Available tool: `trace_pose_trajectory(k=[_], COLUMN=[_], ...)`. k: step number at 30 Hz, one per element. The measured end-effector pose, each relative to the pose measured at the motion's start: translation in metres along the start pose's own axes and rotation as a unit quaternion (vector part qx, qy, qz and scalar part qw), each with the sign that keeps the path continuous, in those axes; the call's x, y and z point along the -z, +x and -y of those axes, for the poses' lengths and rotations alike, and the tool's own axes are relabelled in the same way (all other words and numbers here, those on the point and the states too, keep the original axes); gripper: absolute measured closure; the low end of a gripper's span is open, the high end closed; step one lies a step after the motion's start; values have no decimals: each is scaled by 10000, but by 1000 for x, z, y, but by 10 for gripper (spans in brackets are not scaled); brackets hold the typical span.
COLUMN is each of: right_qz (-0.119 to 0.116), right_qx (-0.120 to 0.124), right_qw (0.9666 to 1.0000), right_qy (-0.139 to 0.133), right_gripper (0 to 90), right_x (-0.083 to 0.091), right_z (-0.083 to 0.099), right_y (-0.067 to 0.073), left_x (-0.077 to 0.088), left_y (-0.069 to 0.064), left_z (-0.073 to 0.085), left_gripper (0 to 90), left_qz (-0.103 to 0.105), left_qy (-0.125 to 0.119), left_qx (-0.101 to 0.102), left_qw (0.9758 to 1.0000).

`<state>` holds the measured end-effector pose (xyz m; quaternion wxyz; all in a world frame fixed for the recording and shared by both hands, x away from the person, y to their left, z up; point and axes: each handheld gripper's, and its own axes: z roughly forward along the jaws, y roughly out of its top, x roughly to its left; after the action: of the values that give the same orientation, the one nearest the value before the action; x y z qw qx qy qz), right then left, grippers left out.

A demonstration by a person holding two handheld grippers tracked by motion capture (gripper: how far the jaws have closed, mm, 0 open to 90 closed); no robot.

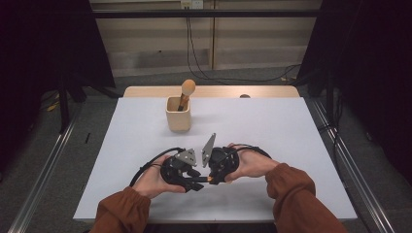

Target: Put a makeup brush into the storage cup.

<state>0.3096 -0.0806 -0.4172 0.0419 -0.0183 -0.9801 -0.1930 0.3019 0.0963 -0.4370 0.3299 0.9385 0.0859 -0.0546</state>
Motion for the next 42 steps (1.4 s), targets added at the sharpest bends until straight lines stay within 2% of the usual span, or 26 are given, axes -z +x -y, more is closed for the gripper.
trace_pose_trajectory(k=[1, 5, 10, 11, 13, 19, 24, 29, 32, 36, 37, 42], right_qz=[-14, -30, 5, 20, 26, 120, 210, 291, 316, 438, 463, 599], right_qx=[19, 9, 36, 24, 5, 83, 149, 222, 213, 215, 178, -9], right_qw=[10000, 10000, 10000, 10000, 10000, 9999, 9996, 9993, 9992, 9988, 9988, 9982], right_qy=[-14, -7, -18, -9, 4, 69, 118, 29, 103, 37, 6, -89], right_gripper=[747, 747, 747, 747, 747, 745, 731, 713, 654, 569, 520, 398], right_x=[0, -2, -2, -1, 0, 0, -1, 0, -2, -1, 1, 6], right_z=[0, -1, -2, -2, -1, 1, 2, 3, 4, 7, 8, 16], right_y=[0, 0, -1, -1, -1, -1, -1, -3, -2, -4, -4, -4], left_x=[1, 1, -1, -3, -6, -9, -12, -11, -13, -11, -10, -3], left_y=[1, 2, 3, 4, 5, 7, 6, 7, 8, 8, 8, 8], left_z=[0, 0, -1, -2, -2, -4, -3, -4, -4, -3, -2, 1], left_gripper=[541, 592, 646, 654, 701, 725, 742, 745, 745, 745, 745, 745], left_qz=[64, 20, 47, 20, 48, 113, 76, 76, 15, -8, -14, -40], left_qy=[18, -127, -153, -241, -265, -198, -260, -282, -236, -232, -248, -326], left_qx=[19, 109, 93, 82, 90, -3, 101, 139, 177, 228, 218, 250], left_qw=[10000, 9999, 9998, 9997, 9996, 9997, 9996, 9995, 9996, 9995, 9995, 9991])
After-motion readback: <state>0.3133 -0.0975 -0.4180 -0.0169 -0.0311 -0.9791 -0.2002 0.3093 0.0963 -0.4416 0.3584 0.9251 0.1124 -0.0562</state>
